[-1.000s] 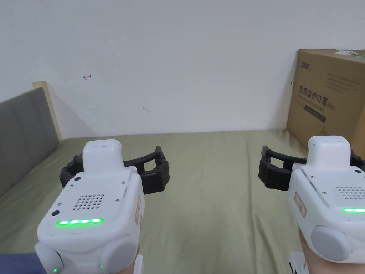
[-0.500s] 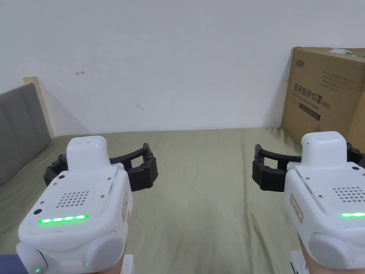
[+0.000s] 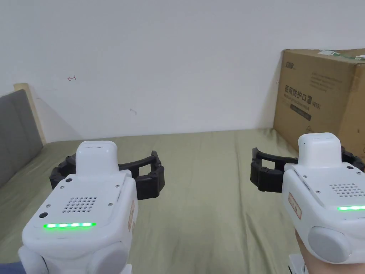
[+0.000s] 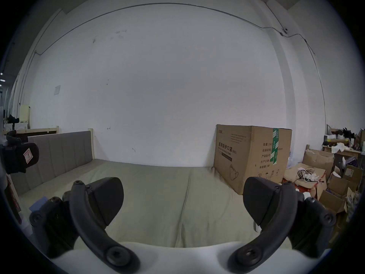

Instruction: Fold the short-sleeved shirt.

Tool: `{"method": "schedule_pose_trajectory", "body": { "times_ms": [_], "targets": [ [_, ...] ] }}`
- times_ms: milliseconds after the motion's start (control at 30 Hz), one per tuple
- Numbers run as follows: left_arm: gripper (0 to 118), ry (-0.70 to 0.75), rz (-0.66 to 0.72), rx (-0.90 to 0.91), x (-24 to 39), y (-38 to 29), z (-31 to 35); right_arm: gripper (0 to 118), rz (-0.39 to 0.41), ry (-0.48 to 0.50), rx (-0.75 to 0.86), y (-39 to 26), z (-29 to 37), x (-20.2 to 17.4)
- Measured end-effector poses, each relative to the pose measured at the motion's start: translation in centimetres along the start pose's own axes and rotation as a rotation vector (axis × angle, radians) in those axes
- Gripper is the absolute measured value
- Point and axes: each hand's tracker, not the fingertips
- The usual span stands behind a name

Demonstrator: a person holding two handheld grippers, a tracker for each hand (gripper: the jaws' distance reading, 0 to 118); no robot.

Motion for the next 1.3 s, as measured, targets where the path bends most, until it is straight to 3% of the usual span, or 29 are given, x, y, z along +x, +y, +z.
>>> {"method": "schedule_pose_trajectory", "body": {
  "times_ms": [1300],
  "targets": [
    [118,-0.016,0.125,-0.083,-0.9,-1.4,-0.2,118,0.030,0.026,-0.035,-1.4,1.3,-1.9]
  ]
}}
